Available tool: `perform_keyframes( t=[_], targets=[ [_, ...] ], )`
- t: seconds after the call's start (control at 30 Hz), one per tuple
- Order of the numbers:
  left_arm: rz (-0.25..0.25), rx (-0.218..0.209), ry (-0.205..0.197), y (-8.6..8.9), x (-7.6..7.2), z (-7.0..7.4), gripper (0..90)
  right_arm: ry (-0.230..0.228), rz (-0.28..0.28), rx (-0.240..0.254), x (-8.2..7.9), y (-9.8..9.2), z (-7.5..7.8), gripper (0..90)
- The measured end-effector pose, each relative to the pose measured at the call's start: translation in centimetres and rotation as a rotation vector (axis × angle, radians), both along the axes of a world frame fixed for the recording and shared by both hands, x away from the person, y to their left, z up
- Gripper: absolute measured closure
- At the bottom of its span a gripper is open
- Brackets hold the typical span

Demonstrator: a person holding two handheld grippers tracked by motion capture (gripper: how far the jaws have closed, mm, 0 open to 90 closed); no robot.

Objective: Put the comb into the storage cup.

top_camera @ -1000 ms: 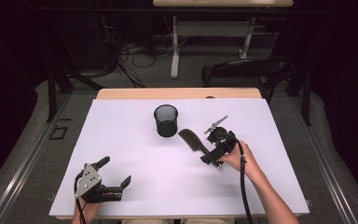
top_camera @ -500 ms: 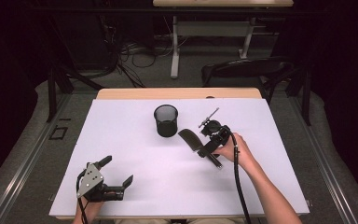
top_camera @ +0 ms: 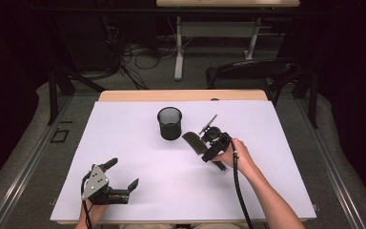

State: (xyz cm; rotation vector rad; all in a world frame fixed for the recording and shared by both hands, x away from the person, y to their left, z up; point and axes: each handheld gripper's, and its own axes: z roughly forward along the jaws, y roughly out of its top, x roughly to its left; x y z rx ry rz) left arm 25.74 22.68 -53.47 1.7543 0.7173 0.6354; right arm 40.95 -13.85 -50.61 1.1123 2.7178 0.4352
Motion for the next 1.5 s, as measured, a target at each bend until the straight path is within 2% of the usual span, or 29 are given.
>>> perform_keyframes(
  t=[0.27,0.57,0.83,0.9,1.17,1.2,1.3,1.37,1.47,1.5],
  targets=[
    [-0.002,-0.002,0.000,0.0,0.0,0.0,0.1,0.026,0.006,-0.036,0.3,0.3,-0.9,46.3],
    [-0.003,0.002,0.002,0.0,0.0,0.0,0.1,0.058,0.000,-0.048,0.9,0.5,-1.4,58.8],
    [-0.005,0.002,0.003,0.0,0.0,0.0,0.1,0.075,-0.015,-0.077,1.2,0.6,-1.6,63.0],
    [-0.007,0.007,0.003,0.0,0.1,0.0,0.1,0.066,-0.014,-0.073,1.3,0.5,-1.8,63.9],
    [-0.005,0.007,0.006,0.0,0.1,-0.1,0.1,0.084,-0.031,-0.085,1.6,0.5,-2.0,67.2],
    [-0.006,0.007,0.009,0.0,0.1,-0.1,0.1,0.072,-0.041,-0.064,1.5,0.5,-2.2,67.5],
    [-0.006,0.009,0.008,0.0,0.1,-0.1,0.1,0.070,-0.042,-0.057,1.5,0.4,-2.2,68.3],
    [-0.005,0.009,0.008,0.0,0.1,-0.1,0.1,0.101,-0.057,-0.076,1.5,0.4,-2.0,68.6],
    [0.001,0.004,0.010,0.0,0.1,-0.1,0.1,0.102,-0.056,-0.076,1.5,0.3,-1.9,69.3],
    [0.001,0.003,0.010,0.0,0.1,-0.1,0.1,0.084,-0.062,-0.044,1.5,0.2,-2.2,70.0]
  ],
)
